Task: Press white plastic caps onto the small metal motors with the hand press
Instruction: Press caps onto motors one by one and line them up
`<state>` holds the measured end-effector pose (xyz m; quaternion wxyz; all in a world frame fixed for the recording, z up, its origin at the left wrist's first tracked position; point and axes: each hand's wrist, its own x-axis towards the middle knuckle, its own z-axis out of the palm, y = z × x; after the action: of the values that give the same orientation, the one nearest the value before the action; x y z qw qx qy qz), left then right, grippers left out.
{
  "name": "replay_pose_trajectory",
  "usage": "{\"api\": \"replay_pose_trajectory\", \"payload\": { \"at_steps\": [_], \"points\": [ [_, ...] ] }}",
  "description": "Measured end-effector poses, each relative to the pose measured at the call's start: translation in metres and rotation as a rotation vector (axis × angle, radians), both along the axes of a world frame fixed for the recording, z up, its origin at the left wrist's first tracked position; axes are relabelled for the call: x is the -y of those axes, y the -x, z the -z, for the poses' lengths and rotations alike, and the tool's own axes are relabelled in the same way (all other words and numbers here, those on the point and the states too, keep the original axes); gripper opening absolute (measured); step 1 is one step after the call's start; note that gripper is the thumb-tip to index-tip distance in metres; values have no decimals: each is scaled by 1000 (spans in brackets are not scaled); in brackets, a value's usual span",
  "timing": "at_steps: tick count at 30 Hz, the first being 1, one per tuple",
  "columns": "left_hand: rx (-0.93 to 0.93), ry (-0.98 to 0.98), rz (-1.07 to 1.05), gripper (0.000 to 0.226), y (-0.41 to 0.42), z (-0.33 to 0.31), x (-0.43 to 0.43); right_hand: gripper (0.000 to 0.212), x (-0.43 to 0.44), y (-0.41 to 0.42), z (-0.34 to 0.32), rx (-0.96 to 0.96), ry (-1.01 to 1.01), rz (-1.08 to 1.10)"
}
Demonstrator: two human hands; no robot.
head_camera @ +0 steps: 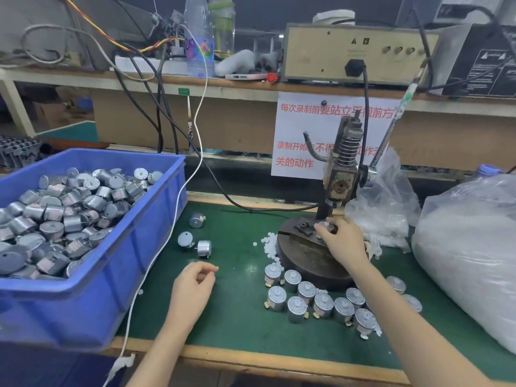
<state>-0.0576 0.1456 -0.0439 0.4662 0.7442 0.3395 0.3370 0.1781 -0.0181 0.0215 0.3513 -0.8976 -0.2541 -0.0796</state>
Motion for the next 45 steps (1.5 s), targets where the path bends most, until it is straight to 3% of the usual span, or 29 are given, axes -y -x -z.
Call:
{"api": "replay_pose_trajectory", "payload": {
  "at_steps": [6,11,15,19,27,31,37,41,45],
  "points": [
    [0,16,3,31,-1,1,-1,39,-5,7,5,221,189,43],
    [-4,9,0,30,-1,2,-3,37,-10,49,2,115,37,-376],
    [-7,8,11,30,-1,2,-1,32,-24,87,8,61,-13,-518],
    [-15,-20,4,32,0,2,-3,35,-37,108,19,139,194,-639],
    [-21,-31,-8,30,-3,2,-3,35,-37,106,39,321,492,-569],
    [10,14,-27,32,-3,2,-3,48,-63,100,24,190,466,-552],
    [-7,-6,-31,31,-3,2,-2,30,-111,79,14,64,576,-379],
    [-4,1,-30,29,-3,3,-2,20,-121,77,20,72,657,-287],
    [9,9,-35,31,-3,3,-4,25,-122,77,23,126,668,-276]
  ]
}}
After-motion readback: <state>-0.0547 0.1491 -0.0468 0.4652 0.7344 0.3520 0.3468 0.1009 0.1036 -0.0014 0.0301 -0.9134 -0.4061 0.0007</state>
